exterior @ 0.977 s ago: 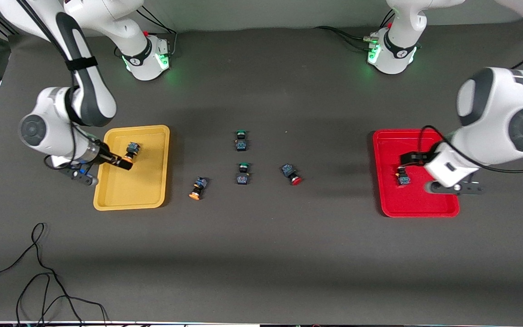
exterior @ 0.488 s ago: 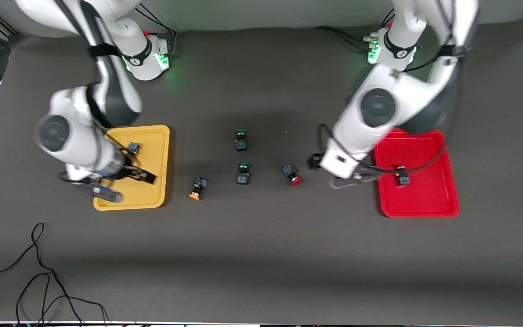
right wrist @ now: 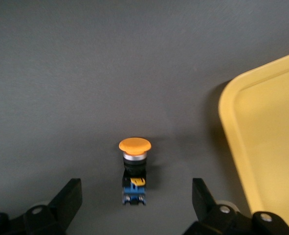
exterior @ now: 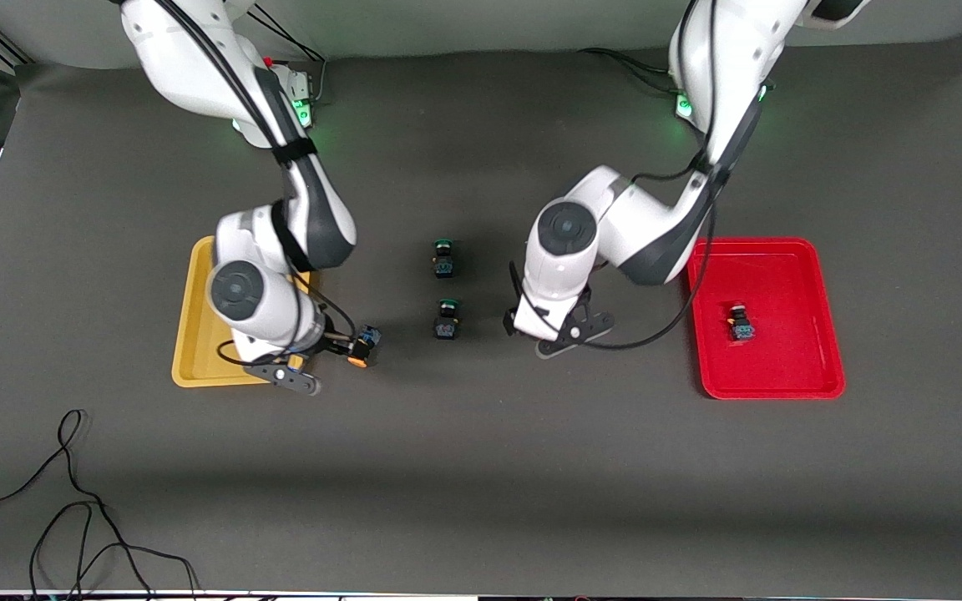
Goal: Place red and yellow buttons in trays
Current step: 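Move both grippers to the second orange and red buttons, then close both grippers on the second orange and red buttons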
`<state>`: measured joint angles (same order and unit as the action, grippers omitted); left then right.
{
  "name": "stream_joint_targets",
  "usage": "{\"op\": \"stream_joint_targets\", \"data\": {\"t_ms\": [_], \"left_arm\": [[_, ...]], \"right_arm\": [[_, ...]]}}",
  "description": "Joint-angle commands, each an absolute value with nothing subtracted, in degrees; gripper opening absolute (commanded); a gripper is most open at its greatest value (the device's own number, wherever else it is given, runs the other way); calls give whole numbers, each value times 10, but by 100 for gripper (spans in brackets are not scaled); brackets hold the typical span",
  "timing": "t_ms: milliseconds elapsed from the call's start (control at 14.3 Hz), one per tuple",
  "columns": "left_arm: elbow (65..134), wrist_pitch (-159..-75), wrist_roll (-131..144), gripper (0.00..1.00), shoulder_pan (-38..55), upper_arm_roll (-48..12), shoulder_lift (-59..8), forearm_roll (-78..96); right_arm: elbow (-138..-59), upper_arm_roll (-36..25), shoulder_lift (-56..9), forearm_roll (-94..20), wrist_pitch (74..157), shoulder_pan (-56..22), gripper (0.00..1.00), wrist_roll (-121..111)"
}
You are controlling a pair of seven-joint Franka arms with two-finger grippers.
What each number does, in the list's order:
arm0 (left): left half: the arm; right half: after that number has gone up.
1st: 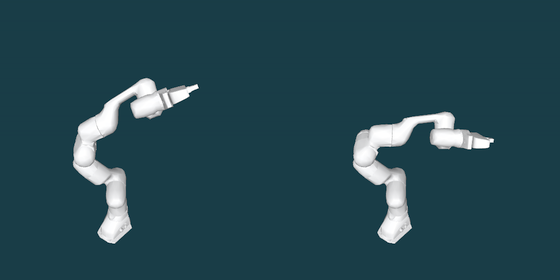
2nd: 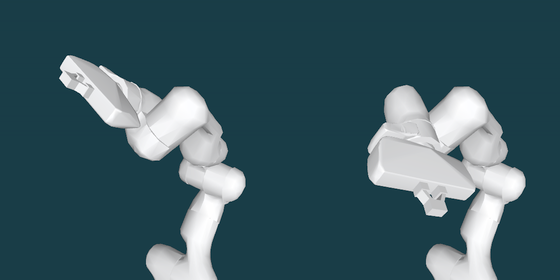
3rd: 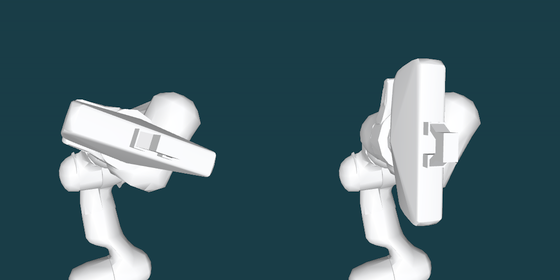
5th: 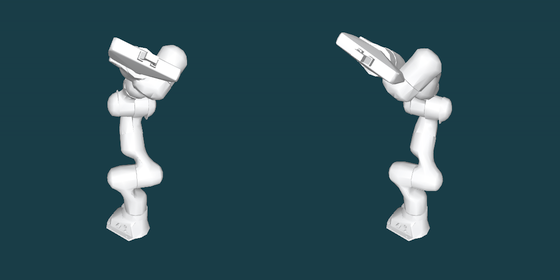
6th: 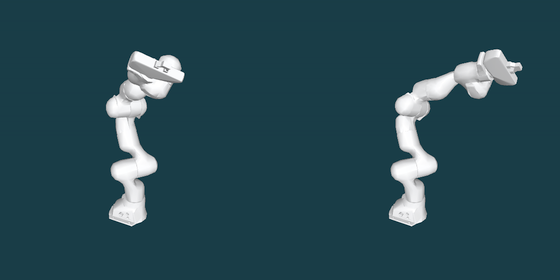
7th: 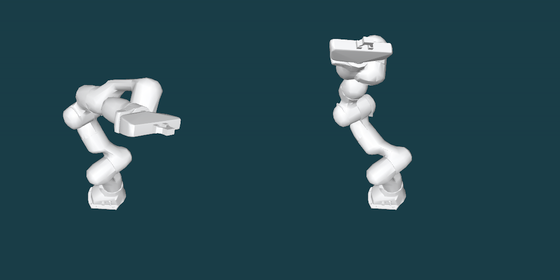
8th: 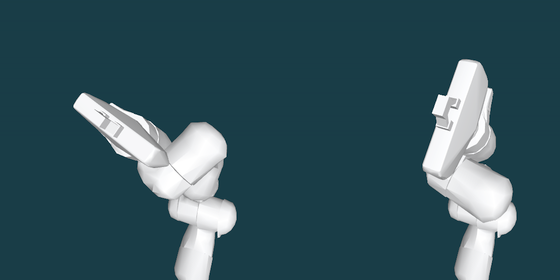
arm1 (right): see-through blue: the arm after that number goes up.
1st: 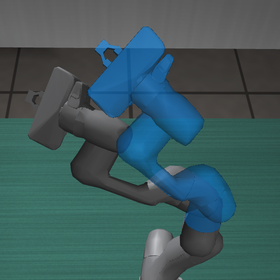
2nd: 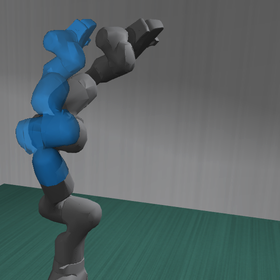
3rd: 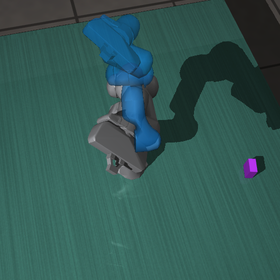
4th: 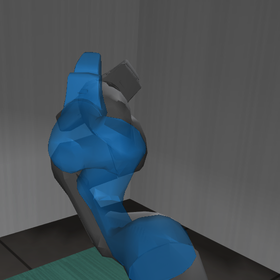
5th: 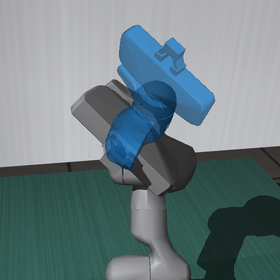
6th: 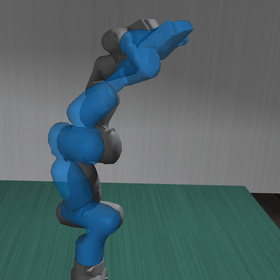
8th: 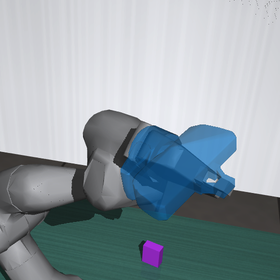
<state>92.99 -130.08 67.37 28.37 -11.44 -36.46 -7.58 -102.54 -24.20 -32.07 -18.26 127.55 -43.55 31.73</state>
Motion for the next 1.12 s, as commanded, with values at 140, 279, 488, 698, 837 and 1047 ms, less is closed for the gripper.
{"op": "stream_joint_targets", "data": {"t_ms": [140,279,488,698,837,1047], "left_arm": [[907,-1337,708,100,304,-102,-426,-99],[907,-1344,708,100,305,-102,-439,-110],[908,-1343,708,95,313,-102,-451,-114],[909,-1339,708,43,316,-102,-454,-113],[907,-1334,708,20,314,-102,-450,-113],[902,-1326,705,14,309,-102,-438,-112]], "right_arm": [[-1047,-249,-371,-243,1351,-475,100,331],[-1049,-249,-378,-243,1354,-475,100,332],[-1058,-249,-381,-243,1357,-475,76,324],[-1060,-248,-381,-244,1357,-474,43,323],[-1061,-244,-381,-267,1357,-475,38,322],[-1063,-243,-375,-271,1354,-475,16,317]]}}
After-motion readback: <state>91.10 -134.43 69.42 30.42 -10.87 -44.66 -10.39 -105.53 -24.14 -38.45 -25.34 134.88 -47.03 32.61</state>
